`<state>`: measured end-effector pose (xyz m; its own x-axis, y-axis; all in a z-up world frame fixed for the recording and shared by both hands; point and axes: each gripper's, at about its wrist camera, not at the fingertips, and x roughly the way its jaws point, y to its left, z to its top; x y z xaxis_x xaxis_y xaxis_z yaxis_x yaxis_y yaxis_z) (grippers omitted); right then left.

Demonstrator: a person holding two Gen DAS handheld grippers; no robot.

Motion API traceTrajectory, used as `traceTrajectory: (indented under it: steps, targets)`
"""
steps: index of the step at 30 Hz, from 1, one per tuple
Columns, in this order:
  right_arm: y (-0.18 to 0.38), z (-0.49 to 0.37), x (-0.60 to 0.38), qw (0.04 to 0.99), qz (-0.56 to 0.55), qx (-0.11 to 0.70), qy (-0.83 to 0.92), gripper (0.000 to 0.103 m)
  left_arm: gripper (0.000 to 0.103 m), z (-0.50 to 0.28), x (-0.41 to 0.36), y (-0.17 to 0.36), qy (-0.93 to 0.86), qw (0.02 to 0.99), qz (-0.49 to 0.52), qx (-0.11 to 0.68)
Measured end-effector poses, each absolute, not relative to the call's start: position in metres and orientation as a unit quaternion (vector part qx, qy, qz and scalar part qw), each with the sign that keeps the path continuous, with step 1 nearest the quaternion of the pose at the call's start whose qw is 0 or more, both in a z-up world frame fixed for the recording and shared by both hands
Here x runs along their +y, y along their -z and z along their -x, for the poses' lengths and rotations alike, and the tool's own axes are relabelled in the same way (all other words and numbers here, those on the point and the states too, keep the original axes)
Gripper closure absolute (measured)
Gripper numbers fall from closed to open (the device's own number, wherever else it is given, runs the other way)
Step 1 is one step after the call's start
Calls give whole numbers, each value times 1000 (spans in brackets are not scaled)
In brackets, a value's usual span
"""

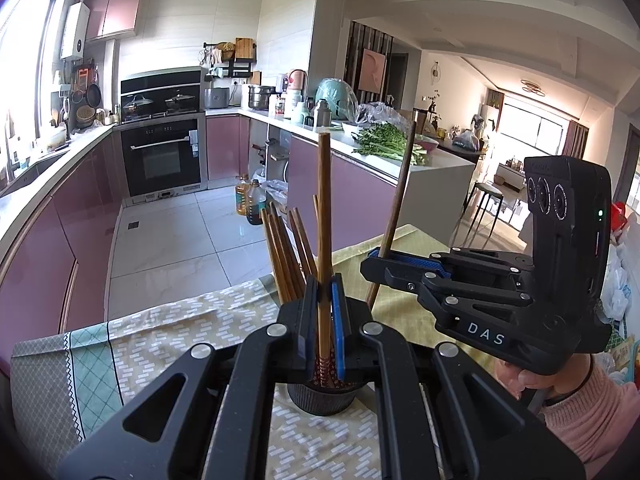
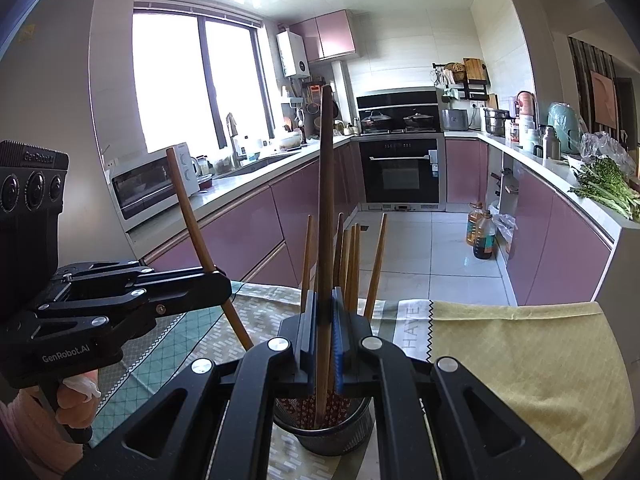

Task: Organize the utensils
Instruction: 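Push both held chopsticks down into the mesh cup among the others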

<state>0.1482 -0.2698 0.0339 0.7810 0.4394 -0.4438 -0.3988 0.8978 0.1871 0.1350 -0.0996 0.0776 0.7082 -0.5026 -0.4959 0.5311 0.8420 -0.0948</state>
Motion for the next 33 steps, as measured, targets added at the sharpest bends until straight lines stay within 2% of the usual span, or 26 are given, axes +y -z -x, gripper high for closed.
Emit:
traceTrajectory:
  steps: [33]
  targets:
    - [-10, -157, -257, 931, -29, 279, -232, 97, 95, -153, -115, -51, 280, 908, -32, 308]
